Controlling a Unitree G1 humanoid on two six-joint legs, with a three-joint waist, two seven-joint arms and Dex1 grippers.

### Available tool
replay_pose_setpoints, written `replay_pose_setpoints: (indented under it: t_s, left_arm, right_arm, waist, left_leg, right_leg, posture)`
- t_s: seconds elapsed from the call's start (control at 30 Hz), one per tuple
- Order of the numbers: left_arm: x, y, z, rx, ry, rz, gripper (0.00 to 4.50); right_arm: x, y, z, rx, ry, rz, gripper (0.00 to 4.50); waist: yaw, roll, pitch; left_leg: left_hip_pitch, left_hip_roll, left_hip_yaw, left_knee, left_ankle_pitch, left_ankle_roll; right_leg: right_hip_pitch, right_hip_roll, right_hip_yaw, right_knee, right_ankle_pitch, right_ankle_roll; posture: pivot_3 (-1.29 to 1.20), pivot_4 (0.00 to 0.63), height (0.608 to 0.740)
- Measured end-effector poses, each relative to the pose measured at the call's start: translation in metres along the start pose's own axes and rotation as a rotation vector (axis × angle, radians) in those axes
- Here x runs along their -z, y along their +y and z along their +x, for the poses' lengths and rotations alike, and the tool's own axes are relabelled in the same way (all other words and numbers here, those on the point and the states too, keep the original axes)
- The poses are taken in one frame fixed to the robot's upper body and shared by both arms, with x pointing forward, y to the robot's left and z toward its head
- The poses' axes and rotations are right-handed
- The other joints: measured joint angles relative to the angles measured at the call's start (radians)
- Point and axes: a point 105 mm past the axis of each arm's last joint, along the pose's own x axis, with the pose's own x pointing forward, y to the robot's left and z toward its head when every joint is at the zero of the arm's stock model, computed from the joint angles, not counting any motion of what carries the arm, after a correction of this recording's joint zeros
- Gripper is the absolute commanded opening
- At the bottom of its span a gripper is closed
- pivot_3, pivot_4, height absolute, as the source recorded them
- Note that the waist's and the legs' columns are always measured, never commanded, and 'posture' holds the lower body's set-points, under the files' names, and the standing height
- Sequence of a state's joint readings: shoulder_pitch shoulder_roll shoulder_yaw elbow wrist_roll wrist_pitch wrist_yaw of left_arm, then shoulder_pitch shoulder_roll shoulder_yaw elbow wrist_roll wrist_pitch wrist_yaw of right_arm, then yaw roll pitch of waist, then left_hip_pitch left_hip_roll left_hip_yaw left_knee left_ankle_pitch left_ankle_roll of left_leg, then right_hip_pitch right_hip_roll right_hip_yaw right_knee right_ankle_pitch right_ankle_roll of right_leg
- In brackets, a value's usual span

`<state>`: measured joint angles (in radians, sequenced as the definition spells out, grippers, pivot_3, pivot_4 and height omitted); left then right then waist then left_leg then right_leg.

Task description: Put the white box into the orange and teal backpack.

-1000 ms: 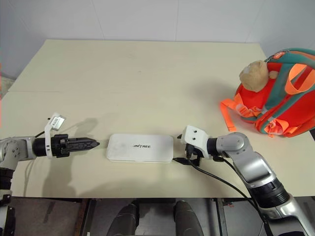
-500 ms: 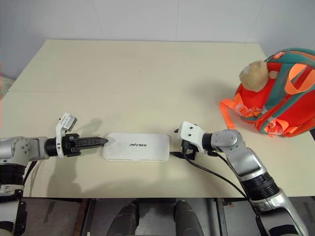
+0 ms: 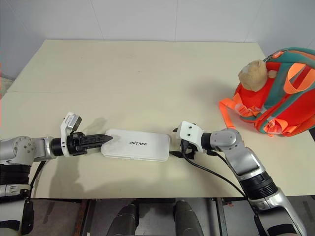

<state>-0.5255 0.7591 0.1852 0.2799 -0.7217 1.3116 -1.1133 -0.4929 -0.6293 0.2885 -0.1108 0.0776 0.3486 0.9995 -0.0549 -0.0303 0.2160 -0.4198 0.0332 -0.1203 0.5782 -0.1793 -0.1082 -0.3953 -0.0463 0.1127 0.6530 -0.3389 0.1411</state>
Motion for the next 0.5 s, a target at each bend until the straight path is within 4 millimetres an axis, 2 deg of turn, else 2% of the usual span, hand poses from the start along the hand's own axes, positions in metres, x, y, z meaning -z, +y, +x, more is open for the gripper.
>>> replay_pose_setpoints:
  t_s: [0.13,0.37,0.4,0.5]
  left_arm:
    - [0.0016,-0.0021,0.0006,0.02,0.001,-0.016,3.59]
    - [0.004,-0.0053,0.002,0.049,0.011,-0.045,1.45]
    - [0.0036,-0.0066,0.0023,0.059,0.009,-0.044,1.31]
    - [0.0035,-0.0068,0.0024,0.061,0.009,-0.045,1.31]
  right_arm:
    - [0.0,0.0001,0.0,-0.001,0.0,0.0,4.5]
    - [-0.0007,-0.0011,-0.002,0.0,-0.005,-0.001,4.5]
    - [-0.0009,-0.0018,-0.0027,0.003,-0.005,-0.002,4.5]
    - [-0.0009,-0.0019,-0.0028,0.003,-0.005,-0.002,4.5]
  waist:
    - [0.0,0.0,0.0]
    - [0.0,0.0,0.0]
    - [0.0,0.0,0.0]
    - [0.0,0.0,0.0]
  left_leg:
    - [0.0,0.0,0.0,0.0,0.0,0.0]
    - [0.0,0.0,0.0,0.0,0.0,0.0]
    - [0.0,0.0,0.0,0.0,0.0,0.0]
    - [0.001,0.0,0.0,0.001,0.0,0.0]
  right_leg:
    - [0.0,0.0,0.0,0.0,0.0,0.0]
    - [0.0,0.0,0.0,0.0,0.0,0.0]
    - [0.001,0.0,0.0,0.0,0.0,0.0]
    - [0.001,0.0,0.0,0.0,0.0,0.0]
  posture:
    - [0.0,0.15,0.74]
    - [0.0,0.15,0.74]
    - [0.0,0.15,0.74]
    - [0.0,0.15,0.74]
